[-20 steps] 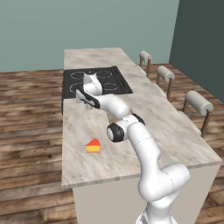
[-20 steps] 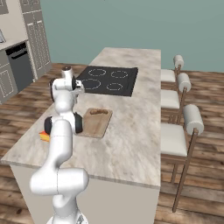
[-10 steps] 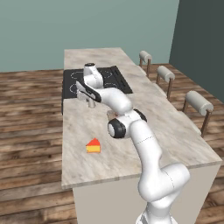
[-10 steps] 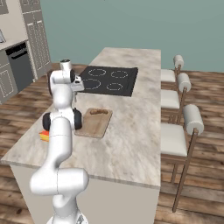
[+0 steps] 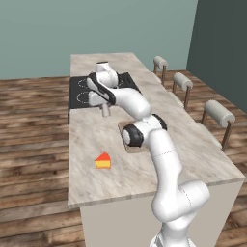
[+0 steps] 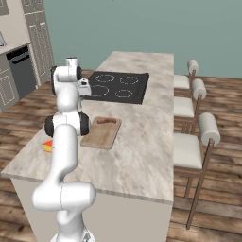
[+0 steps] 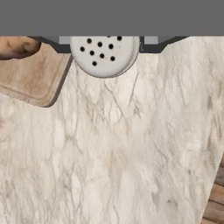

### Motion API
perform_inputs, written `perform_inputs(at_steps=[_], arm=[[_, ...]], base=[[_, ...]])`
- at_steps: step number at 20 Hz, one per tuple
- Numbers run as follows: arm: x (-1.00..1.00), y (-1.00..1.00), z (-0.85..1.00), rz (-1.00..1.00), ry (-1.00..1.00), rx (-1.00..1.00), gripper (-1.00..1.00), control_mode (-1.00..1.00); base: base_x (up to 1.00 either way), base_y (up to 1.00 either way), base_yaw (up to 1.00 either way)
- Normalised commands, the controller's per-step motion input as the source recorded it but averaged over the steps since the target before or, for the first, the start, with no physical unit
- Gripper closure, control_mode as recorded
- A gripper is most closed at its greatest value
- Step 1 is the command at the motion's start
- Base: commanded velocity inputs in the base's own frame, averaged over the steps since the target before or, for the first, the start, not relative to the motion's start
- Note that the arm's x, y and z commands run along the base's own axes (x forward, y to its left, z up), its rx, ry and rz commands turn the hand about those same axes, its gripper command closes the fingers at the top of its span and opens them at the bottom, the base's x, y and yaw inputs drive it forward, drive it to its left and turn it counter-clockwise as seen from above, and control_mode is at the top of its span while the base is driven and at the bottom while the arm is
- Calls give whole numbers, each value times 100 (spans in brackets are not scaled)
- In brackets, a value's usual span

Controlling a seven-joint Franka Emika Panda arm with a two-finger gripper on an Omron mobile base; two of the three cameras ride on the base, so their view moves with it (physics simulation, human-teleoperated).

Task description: Retrieve the reheated potato from the microwave, then place the potato, cheese, and condiment on the cutting board.

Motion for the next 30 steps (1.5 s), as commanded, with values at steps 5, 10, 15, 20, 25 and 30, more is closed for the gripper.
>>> perform_inputs(at_steps=[5,10,15,20,25,30], arm=[[-86,-28,-5,3,-19,5,100,-100],[-88,-32,-16,4,-26,4,100,-100],[-87,-37,-15,3,-27,8,100,-100],[-69,-33,-4,0,-25,11,100,-100],[-40,-34,10,0,-15,10,100,-100],[-22,-28,21,-1,-1,5,100,-100]], base=[[0,0,0],[0,0,0],[0,0,0],[0,0,0],[0,0,0],[0,0,0]])
